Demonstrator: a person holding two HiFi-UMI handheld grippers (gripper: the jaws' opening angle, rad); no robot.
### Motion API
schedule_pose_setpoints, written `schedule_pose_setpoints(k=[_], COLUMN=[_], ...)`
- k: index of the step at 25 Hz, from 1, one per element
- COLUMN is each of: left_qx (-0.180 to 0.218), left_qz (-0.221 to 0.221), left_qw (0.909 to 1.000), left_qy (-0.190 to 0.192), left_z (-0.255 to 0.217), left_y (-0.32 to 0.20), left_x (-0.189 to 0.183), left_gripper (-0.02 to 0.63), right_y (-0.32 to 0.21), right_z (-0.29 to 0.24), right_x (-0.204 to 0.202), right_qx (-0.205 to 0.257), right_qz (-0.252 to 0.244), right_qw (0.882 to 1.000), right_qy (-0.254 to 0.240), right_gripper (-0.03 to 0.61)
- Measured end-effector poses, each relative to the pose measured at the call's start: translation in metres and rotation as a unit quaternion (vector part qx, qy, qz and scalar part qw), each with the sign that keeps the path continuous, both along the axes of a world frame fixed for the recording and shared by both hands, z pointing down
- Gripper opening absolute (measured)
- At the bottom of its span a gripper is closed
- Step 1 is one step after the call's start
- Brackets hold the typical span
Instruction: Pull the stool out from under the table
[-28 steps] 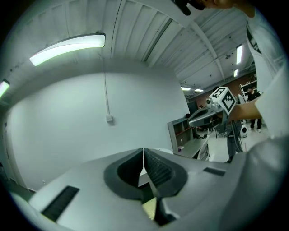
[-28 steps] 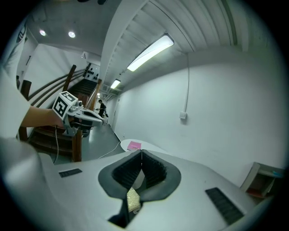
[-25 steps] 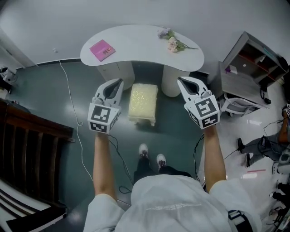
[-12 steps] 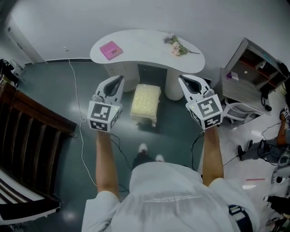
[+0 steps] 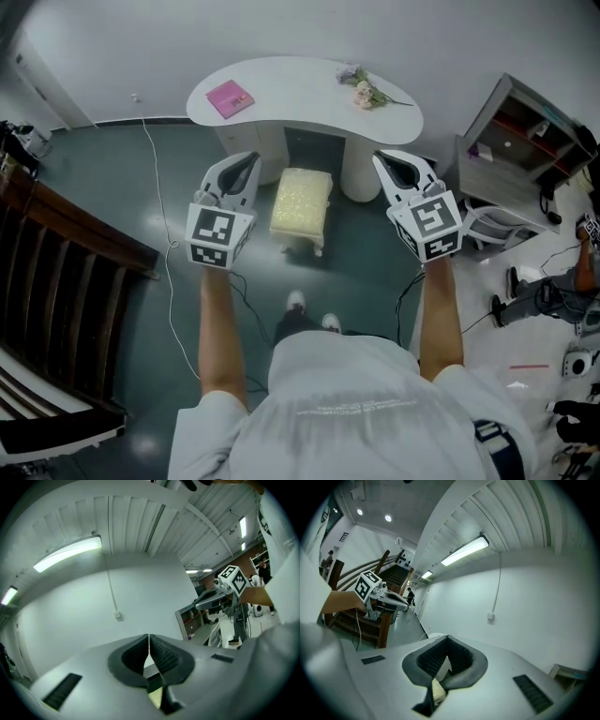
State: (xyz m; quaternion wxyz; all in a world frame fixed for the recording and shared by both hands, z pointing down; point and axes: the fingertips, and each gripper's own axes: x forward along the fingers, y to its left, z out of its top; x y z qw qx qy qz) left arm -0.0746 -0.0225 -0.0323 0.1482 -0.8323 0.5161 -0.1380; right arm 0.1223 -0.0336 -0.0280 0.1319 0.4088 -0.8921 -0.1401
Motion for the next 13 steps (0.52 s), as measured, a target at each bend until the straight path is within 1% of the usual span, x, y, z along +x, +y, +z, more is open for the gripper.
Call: schedule_pose_setpoints(k=[4,13], left_qx=[-0.014,-0.038], left_qz=[0.005,0.006], left_qw=[0.9999,0.9992], left_qy=[0.003,-0.006], left_z=[0.01,0.024], left_y=[0.003,0.002], left_x=[0.004,0.003], left_gripper=[0.021,0.021], right_y=[0.004,0.001], right_z=[0.003,0.006], right_x=[0.005,0.004], right_qx=[-0.002,-0.005], right_qz=[0.005,0.004], right_qw=[1.0,1.0], right_qy=[0.001,0.001], right_gripper=[0.016,0.016])
